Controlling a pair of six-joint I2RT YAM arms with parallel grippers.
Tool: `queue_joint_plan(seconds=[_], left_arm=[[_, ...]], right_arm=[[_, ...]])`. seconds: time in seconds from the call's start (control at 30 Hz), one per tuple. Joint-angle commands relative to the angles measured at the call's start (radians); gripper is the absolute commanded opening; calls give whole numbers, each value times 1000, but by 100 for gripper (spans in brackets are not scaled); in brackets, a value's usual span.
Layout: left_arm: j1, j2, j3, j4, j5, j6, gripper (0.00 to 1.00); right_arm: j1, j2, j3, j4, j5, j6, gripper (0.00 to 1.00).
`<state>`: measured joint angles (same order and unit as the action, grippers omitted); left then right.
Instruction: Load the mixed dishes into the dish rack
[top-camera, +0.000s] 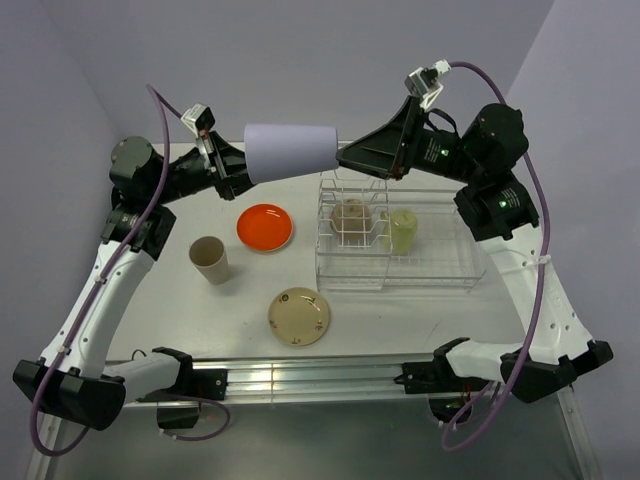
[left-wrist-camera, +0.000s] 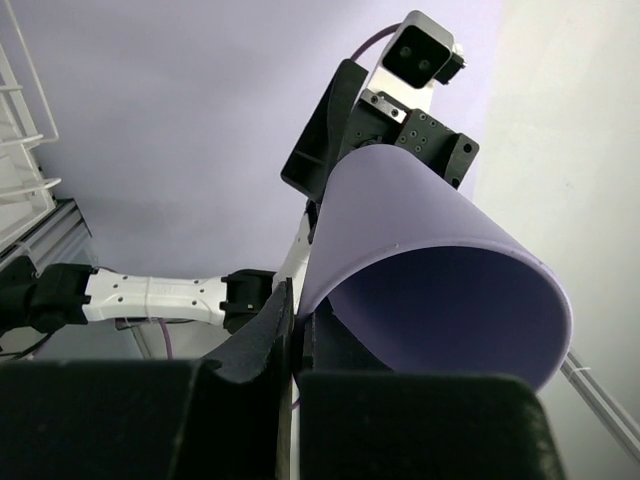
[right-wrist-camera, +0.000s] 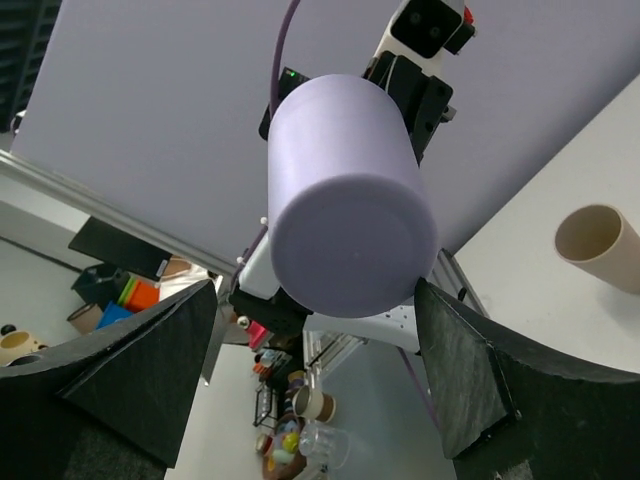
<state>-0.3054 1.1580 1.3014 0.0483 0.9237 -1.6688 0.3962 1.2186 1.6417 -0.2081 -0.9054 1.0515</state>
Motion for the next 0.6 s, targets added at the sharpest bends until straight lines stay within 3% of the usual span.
queue_joint_plan(seconds=[0.0, 0.23, 0.37, 0.47, 0.5, 0.57], left_arm=[[-23, -21, -11, 90, 15, -20, 0], [-69, -23, -25, 110, 3, -26, 0], [-78, -35, -63, 145, 4, -60, 0], [-93, -38, -91, 169, 6, -78, 0], [-97, -40, -102, 182, 6, -85, 0], [-106, -40, -111, 211, 7, -101, 0]], right_arm=[[50, 28, 18, 122, -15, 44, 87], [122, 64, 33, 118, 20, 9, 85], [128, 67, 33, 124, 31, 1, 76], [128, 64, 29, 141, 28, 1, 58], [128, 62, 29, 144, 28, 1, 44], [128, 59, 20, 156, 20, 5, 27]])
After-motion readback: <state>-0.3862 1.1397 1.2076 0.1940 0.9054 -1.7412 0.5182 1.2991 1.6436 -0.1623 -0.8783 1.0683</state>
